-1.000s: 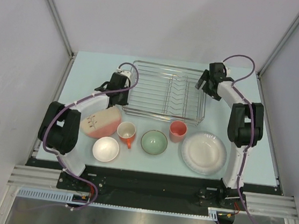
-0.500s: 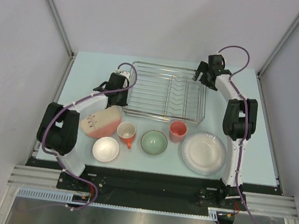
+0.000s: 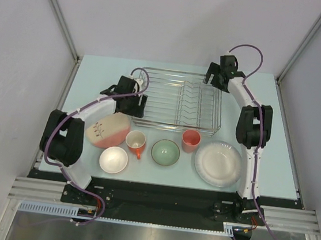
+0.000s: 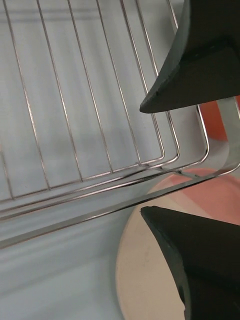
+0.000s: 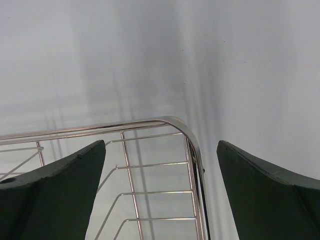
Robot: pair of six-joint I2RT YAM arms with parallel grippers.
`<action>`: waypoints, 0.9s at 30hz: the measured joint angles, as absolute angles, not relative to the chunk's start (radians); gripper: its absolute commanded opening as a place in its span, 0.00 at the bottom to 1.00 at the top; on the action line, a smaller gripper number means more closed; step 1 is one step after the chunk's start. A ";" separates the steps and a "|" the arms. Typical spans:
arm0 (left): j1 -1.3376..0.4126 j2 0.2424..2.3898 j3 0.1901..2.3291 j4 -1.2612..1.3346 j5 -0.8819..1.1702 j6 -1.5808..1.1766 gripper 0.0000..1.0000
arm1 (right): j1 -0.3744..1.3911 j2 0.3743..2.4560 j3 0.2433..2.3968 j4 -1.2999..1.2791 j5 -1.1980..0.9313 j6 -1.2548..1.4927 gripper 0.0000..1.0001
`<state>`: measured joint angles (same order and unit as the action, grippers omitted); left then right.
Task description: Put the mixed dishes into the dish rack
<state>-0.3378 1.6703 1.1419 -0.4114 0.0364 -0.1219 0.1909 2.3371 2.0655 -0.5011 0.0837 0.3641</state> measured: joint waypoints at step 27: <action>-0.262 1.679 1.521 -0.435 0.060 -0.052 0.96 | 0.680 1.423 1.500 -0.633 0.301 0.376 0.85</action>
